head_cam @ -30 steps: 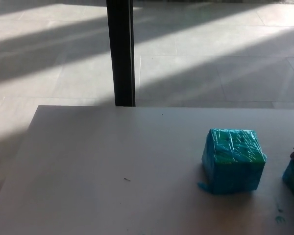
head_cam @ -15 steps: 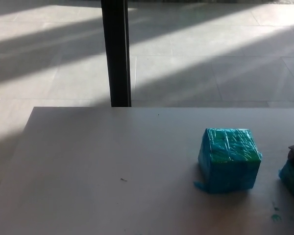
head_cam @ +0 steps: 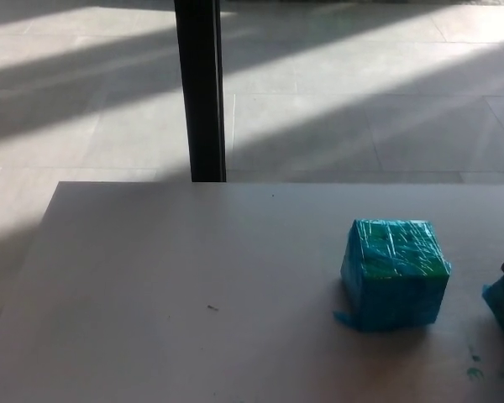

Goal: The robot uses its right hand to pick up the small cube kept on the middle on the desk and place it on the bigger cube kept next to it

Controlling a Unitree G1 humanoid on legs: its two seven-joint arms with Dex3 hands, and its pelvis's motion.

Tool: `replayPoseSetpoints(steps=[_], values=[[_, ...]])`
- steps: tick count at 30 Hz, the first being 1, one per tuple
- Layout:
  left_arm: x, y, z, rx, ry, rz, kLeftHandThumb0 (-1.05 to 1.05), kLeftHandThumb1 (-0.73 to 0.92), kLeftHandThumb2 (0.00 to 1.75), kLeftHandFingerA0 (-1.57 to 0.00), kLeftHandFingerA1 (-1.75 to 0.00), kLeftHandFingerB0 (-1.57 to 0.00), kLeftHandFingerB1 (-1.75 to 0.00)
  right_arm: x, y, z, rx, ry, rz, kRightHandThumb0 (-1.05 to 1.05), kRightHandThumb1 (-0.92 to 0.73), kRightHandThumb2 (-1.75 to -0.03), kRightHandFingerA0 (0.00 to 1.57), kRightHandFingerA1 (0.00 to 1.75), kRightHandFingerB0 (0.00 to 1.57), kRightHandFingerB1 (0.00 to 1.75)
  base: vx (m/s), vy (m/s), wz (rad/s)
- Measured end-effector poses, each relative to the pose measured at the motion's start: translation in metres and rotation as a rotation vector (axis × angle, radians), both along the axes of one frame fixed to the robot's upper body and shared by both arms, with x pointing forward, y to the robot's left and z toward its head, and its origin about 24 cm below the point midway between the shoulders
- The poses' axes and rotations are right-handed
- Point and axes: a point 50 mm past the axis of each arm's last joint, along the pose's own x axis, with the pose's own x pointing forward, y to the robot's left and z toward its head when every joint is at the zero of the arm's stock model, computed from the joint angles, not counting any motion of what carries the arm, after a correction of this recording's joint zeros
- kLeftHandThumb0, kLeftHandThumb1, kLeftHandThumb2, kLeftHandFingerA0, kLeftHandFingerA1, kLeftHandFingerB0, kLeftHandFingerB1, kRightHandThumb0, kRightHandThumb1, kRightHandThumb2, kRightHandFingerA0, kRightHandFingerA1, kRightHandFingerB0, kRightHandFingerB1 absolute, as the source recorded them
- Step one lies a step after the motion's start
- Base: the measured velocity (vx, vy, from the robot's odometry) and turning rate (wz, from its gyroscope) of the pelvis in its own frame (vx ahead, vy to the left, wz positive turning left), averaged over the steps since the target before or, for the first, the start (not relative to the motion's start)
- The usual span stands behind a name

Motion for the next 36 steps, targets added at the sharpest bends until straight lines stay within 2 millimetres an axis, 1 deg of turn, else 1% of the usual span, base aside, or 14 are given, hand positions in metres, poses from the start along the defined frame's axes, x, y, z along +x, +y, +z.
replayPoseSetpoints(steps=[2, 6, 7, 9, 11, 15, 16, 21, 22, 29, 30, 31, 34, 36], values=[[0.0, 0.001, 0.001, 0.002, 0.0, 0.0, -0.88, 0.92, 0.72, -0.26, -0.46, -0.31, -0.38, 0.0, -0.001, 0.002, 0.025, -0.004, -0.003, -0.21, -0.71, -0.7, 0.84, 1.47, 0.79, 0.66, 0.0, 0.0, 0.0], [0.001, 0.001, 0.002, 0.007, -0.004, -0.003, -0.9, 0.92, 0.74, -0.26, -0.48, -0.34, -0.39, 0.001, -0.004, 0.011, 0.062, -0.011, -0.004, -0.21, -0.72, -0.69, 0.79, 1.52, 0.72, 1.07, 0.0, 0.0, 0.0], [0.001, 0.001, 0.003, 0.008, -0.004, -0.005, -0.83, 0.72, 1.15, -0.19, -0.53, -0.27, -0.51, 0.002, -0.006, 0.016, 0.068, -0.014, -0.005, -0.19, -0.73, -0.66, 0.77, 1.58, 0.67, 1.26, 0.0, 0.0, 0.0], [0.001, 0.001, 0.003, 0.01, -0.004, -0.008, -0.93, 0.91, 0.76, -0.29, -0.48, -0.31, -0.38, 0.007, -0.008, 0.028, 0.086, -0.032, -0.009, -0.17, -0.75, -0.68, 0.78, 1.6, 0.65, 1.34, 0.0, 0.0, 0.0], [0.001, 0.001, 0.003, 0.01, -0.003, -0.008, -0.9, 0.77, 1.19, -0.25, -0.56, -0.26, -0.49, 0.011, -0.009, 0.042, 0.104, -0.053, -0.008, -0.16, -0.7, -0.75, 0.73, 1.67, 0.63, 1.43, 0.0, 0.0, 0.0], [0.001, 0.002, 0.003, 0.009, -0.004, -0.003, -0.83, 0.72, 1.15, -0.21, -0.53, -0.26, -0.5, 0.018, -0.007, 0.063, 0.137, -0.087, 0.007, -0.17, -0.7, -0.67, 0.79, 1.6, 0.65, 1.35, 0.0, 0.0, 0.0], [0.0, 0.002, 0.003, 0.008, -0.002, -0.002, -0.91, 0.92, 0.74, -0.23, -0.45, -0.33, -0.39, 0.019, -0.006, 0.067, 0.143, -0.092, 0.014, -0.19, -0.67, -0.64, 0.76, 1.6, 0.71, 1.24, 0.0, 0.0, 0.0], [-0.002, 0.002, 0.002, 0.004, 0.01, 0.001, -0.84, 0.72, 1.15, -0.21, -0.53, -0.26, -0.49, 0.025, 0.001, 0.082, 0.151, -0.11, 0.057, -0.23, -0.67, -0.6, 0.75, 1.63, 0.69, 1.2, 0.0, 0.0, 0.0], [-0.002, 0.002, 0.002, 0.003, 0.011, 0.003, -0.91, 0.92, 0.71, -0.26, -0.46, -0.33, -0.37, 0.026, 0.003, 0.085, 0.152, -0.114, 0.068, -0.19, -0.67, -0.58, 0.75, 1.65, 0.61, 1.37, 0.0, 0.0, 0.0], [-0.003, 0.002, 0.001, 0.001, 0.013, 0.005, -0.9, 0.92, 0.71, -0.22, -0.48, -0.33, -0.38, 0.033, 0.017, 0.107, 0.163, -0.124, 0.132, -0.33, -0.68, -0.64, 0.74, 1.59, 0.79, 0.95, 0.0, 0.0, 0.0], [-0.003, 0.002, 0.001, 0.002, 0.013, 0.005, -0.84, 0.72, 1.15, -0.2, -0.54, -0.28, -0.51, 0.033, 0.02, 0.109, 0.167, -0.124, 0.144, -0.3, -0.72, -0.61, 0.72, 1.65, 0.66, 1.25, 0.0, 0.0, 0.0], [-0.003, 0.002, 0.002, 0.002, 0.013, 0.004, -0.9, 0.92, 0.71, -0.2, -0.45, -0.33, -0.38, 0.034, 0.023, 0.111, 0.172, -0.124, 0.156, -0.3, -0.74, -0.61, 0.73, 1.68, 0.65, 1.42, 0.0, 0.0, 0.0], [-0.002, 0.002, 0.002, 0.004, 0.012, 0.002, -0.9, 0.92, 0.7, -0.18, -0.42, -0.34, -0.37, 0.035, 0.034, 0.118, 0.183, -0.119, 0.207, -0.2, -0.75, -0.7, 0.73, 1.71, 0.64, 1.42, 0.0, 0.0, 0.0], [-0.002, 0.002, 0.002, 0.004, 0.011, 0.001, -0.91, 0.78, 1.2, -0.27, -0.56, -0.27, -0.49, 0.035, 0.044, 0.122, 0.19, -0.117, 0.249, -0.24, -0.73, -0.62, 0.79, 1.67, 0.75, 1.12, 0.0, 0.0, 0.0]])
